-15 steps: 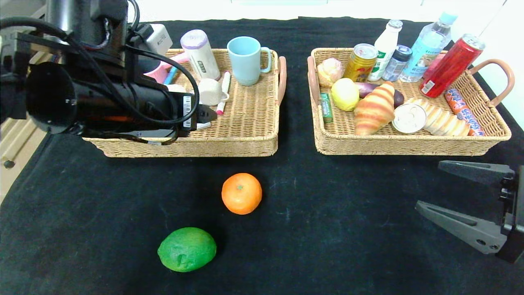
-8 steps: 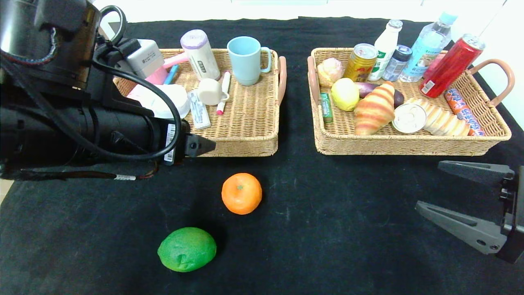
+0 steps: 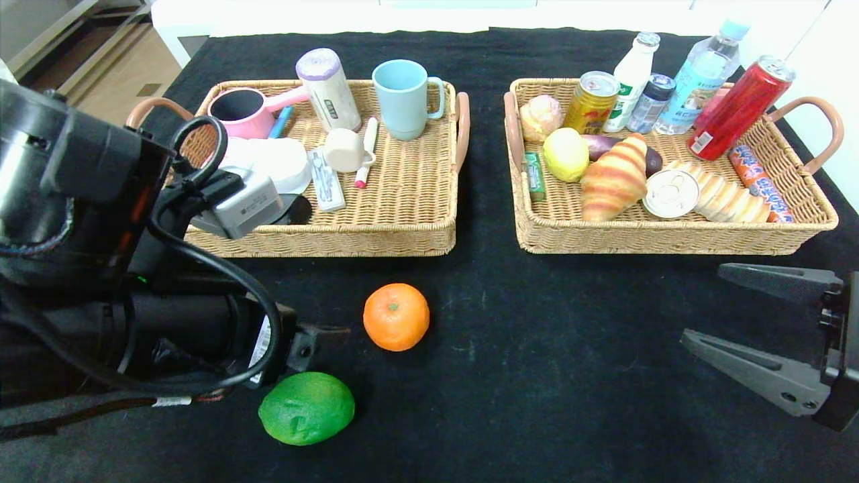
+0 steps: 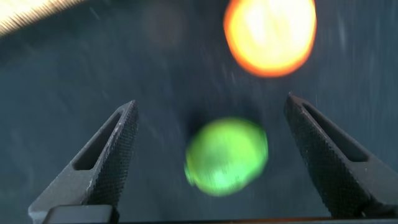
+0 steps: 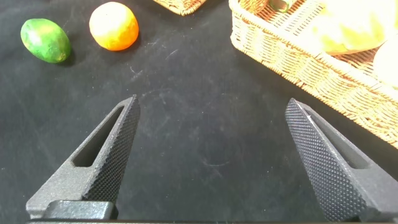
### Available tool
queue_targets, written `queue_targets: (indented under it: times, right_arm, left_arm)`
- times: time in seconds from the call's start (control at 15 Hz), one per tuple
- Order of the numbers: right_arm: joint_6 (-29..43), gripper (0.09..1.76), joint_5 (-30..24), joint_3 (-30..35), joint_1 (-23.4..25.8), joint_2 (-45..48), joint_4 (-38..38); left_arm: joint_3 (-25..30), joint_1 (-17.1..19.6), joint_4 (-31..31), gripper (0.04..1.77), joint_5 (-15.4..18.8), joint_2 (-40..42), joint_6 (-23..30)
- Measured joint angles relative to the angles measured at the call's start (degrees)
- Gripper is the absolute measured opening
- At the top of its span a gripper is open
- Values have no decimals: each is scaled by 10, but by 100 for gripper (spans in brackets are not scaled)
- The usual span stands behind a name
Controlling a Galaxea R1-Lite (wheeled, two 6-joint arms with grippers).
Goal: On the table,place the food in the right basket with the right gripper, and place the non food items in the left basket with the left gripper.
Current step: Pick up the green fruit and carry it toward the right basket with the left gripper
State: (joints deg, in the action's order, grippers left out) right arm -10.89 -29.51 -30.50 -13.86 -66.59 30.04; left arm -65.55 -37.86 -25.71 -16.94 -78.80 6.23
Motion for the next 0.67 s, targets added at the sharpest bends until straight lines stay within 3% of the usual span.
queue_targets:
  times: [0.67]
  right_arm:
    - [0,171,0,0,0,-1,0]
  left_arm:
    - [37,-28,-66,170,9,4,1]
